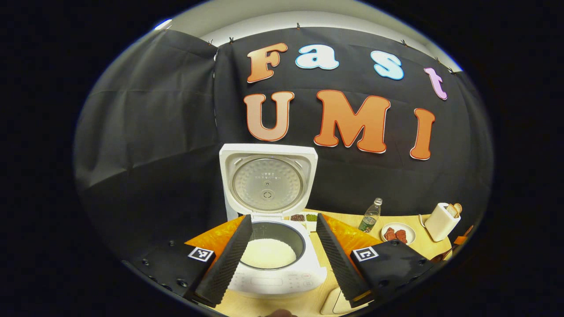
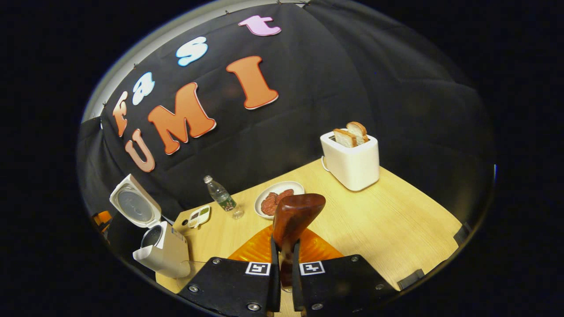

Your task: Close the left gripper, press the button to open the rice cooker; take a wooden spoon from the chopstick holder with the right hand, scoop a spoonful of rice and pour it into the rice cooker, then put the wooden spoon back into the chopstick holder.

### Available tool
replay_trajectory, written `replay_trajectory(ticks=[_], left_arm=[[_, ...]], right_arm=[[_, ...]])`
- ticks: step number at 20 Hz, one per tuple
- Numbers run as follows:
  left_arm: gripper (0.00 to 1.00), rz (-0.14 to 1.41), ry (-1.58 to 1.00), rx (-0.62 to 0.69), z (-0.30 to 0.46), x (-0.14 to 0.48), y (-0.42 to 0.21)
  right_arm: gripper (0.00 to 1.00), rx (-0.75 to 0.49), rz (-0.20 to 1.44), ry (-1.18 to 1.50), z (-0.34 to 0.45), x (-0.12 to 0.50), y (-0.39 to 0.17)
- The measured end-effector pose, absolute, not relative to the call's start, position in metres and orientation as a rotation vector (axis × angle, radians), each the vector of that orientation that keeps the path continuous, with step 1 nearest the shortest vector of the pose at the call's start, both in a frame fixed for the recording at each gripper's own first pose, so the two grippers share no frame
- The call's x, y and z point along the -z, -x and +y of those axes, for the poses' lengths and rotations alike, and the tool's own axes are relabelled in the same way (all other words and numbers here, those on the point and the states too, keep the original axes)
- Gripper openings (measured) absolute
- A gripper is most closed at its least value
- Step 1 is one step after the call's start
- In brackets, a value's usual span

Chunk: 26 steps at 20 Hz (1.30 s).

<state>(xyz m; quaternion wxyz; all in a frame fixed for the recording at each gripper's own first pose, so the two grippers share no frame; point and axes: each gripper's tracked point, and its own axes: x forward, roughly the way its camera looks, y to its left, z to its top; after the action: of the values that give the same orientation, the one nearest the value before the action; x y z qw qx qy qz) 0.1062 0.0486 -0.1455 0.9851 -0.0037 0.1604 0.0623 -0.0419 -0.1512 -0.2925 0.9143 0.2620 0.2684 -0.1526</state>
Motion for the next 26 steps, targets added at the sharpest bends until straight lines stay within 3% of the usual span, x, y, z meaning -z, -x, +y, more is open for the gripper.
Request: replay_trajectory(ticks=[4,10,12,13,17,19,23,26], left_arm=[[0.99,0.292,-0.001,-0.141,0.064,0.121,-0.13],[0.96,0.194,0.041,-0.142,0.095,0.047,-0.214],[0.96,0.12,0.052,-0.147,0.109,0.022,-0.251],[0.96,0.129,0.064,-0.142,0.113,0.018,-0.269],[0.99,0.268,0.074,-0.121,0.121,0.045,-0.333],[0.98,0.337,0.131,-0.106,0.122,0.062,-0.356],[1.0,0.502,0.181,-0.135,0.131,0.095,-0.378],[1.0,0.623,0.11,-0.16,0.129,0.118,-0.378]], right_arm=[[0.13,0.329,0.564,-0.591,-0.147,0.319,0.048],[0.27,0.389,0.586,-0.593,-0.146,0.327,0.05],[0.35,0.419,0.587,-0.574,-0.152,0.32,0.055],[0.48,0.43,0.595,-0.556,-0.155,0.317,0.057],[0.76,0.535,0.598,-0.475,-0.174,0.304,0.069],[0.85,0.561,0.58,-0.463,-0.176,0.286,0.073],[0.93,0.571,0.536,-0.418,-0.182,0.25,0.082],[0.93,0.55,0.524,-0.402,-0.183,0.233,0.085]])
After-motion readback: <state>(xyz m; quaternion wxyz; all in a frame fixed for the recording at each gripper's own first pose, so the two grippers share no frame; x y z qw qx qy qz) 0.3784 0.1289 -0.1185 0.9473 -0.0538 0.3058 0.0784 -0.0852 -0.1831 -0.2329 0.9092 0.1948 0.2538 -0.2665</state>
